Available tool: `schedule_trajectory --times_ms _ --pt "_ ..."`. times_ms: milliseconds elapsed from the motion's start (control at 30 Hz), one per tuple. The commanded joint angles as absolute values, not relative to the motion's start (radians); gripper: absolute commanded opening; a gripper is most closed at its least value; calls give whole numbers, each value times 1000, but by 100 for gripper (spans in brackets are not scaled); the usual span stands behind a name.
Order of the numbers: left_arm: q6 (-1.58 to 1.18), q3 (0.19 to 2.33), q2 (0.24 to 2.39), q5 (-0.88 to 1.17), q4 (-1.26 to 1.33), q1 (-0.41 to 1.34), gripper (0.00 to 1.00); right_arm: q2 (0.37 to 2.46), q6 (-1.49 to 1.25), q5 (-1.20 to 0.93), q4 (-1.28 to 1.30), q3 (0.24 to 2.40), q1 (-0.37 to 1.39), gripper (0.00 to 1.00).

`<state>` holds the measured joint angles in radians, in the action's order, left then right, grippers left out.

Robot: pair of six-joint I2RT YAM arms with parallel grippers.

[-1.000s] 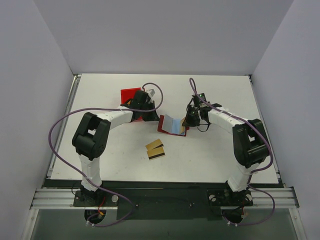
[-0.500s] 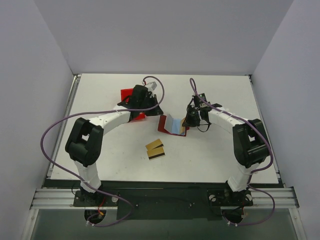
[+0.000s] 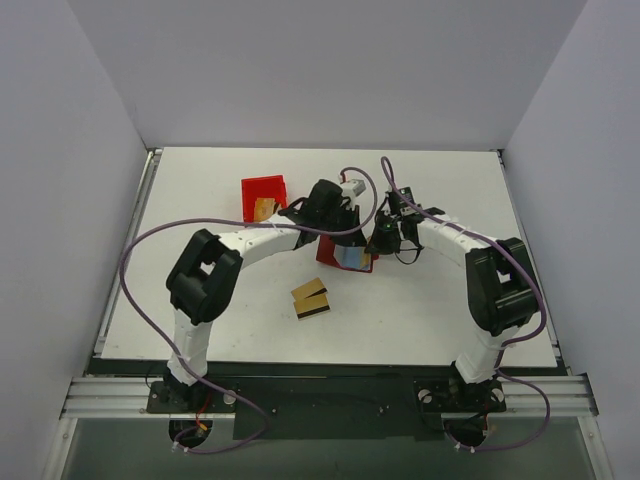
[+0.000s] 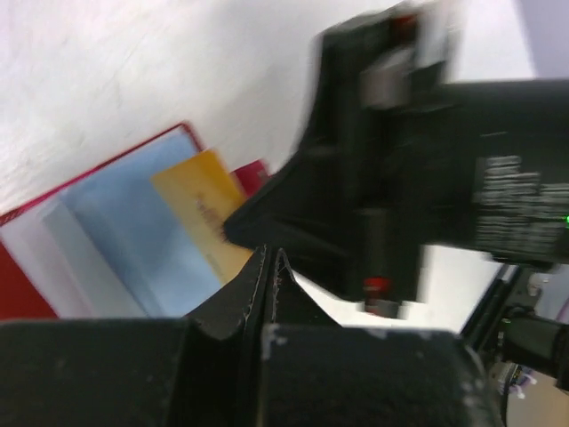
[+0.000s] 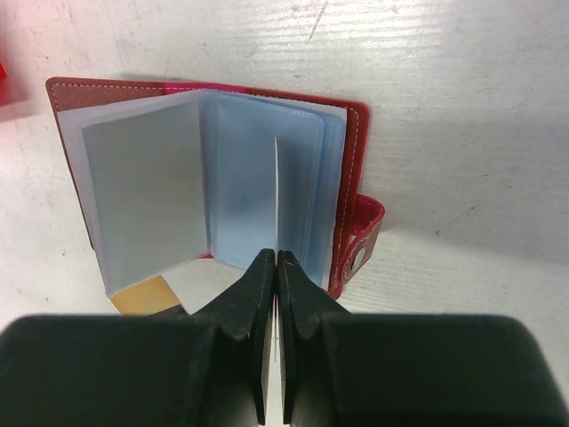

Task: Put the credit cards into the card holder
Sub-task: Open the card holder at the center of the board.

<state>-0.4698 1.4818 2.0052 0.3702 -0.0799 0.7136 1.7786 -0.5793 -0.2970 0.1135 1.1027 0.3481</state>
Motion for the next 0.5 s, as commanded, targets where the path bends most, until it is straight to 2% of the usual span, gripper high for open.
schedule_trajectory --times_ms 0,467 --pt "-459 1477 2019 296 -120 692 0 1770 -595 -298 107 1091 337 0" --pt "-483 1434 2055 163 -196 620 0 1763 -595 -298 106 1086 334 0"
